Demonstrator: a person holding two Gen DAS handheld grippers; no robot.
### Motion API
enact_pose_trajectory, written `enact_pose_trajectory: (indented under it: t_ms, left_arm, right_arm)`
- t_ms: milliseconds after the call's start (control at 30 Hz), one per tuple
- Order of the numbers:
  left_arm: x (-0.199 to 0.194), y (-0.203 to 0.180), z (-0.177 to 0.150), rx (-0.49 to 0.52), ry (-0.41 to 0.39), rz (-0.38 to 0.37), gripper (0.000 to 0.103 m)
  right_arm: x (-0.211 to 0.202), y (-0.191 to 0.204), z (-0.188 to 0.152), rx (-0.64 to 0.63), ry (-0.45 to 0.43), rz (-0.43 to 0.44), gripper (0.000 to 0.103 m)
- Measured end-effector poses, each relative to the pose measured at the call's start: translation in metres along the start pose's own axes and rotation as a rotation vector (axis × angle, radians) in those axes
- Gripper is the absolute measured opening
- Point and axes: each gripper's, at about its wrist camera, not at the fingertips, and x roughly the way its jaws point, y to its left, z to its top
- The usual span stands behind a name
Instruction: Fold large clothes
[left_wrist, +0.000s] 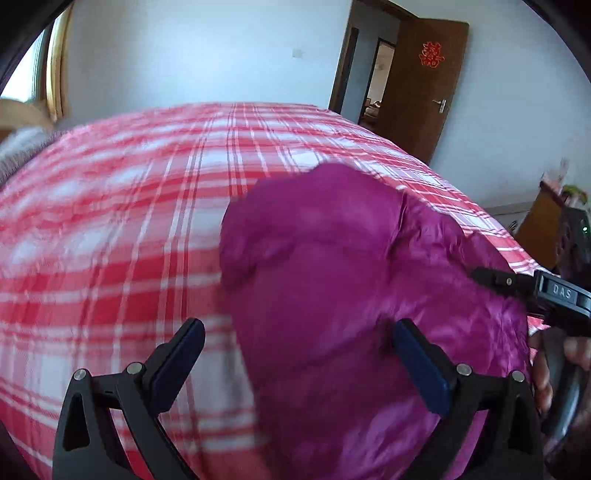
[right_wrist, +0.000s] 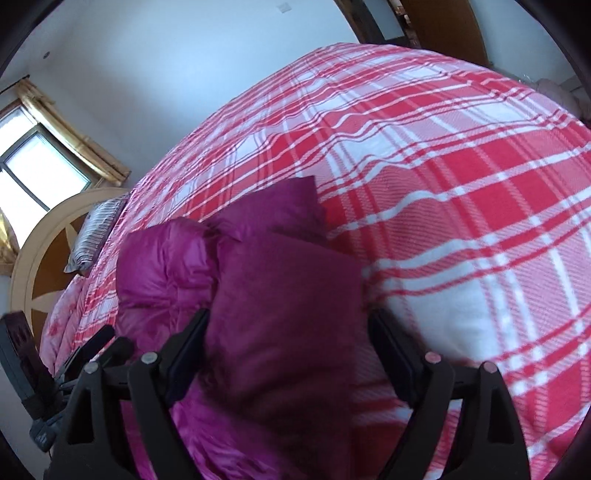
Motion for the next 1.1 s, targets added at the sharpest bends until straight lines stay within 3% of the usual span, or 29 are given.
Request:
enact_pose_trajectory:
  t_ms: [100,167,233,267,333,400,467,567,733,867,1100]
  left_arm:
    - [0.001,0.016,-0.015,-0.108,0.007,-0.129,0.102]
    - [0.007,0.017,-0.018,-0.152,0.019,-0.212,0.102]
    - [0.012,0.007,-0.015,-0.124,0.023,-0.221,0.102]
    - [0.014,0.002,-0.014,-0.108,0.033,-0.241,0.098]
    - [0.017,-0.008,-0.012,-0.090,0.037,-0.250,0.084]
    - [0.014,-0.016,-0.009,-0.077,0.034,-0.240,0.073]
    - [0.007,-0.023,-0.007,-0.046,0.018,-0.228,0.053]
    - [-0.016,-0.026,0.000,-0.037,-0.010,-0.232,0.037]
    - [-0.076,-0.013,0.009,0.000,-0.122,-0.182,0.035]
    - [-0.125,0.021,0.008,-0.017,-0.189,-0.120,0.035]
    - [-0.178,0.100,-0.010,-0.074,-0.228,0.058,0.035]
  right_arm:
    - [-0.003,-0.001,-0.009,-0.019,0.002,0.039,0.086]
    - [0.000,0.001,-0.013,-0.045,0.007,0.071,0.076]
    - [0.005,-0.004,-0.014,-0.037,0.018,0.113,0.069]
    - [0.007,-0.006,-0.014,-0.024,0.022,0.149,0.060]
    - [0.014,-0.009,-0.012,-0.010,0.043,0.199,0.052]
    - [0.019,-0.011,-0.011,0.029,0.080,0.240,0.041]
    - [0.021,-0.009,-0.010,0.055,0.104,0.285,0.028]
    - [0.011,0.009,-0.009,0.009,0.090,0.278,0.023]
    - [-0.007,0.060,-0.007,-0.063,0.054,0.331,0.022]
    - [-0.006,0.107,-0.004,-0.114,0.054,0.404,0.022]
    - [0.047,0.219,-0.015,-0.240,0.165,0.504,0.022]
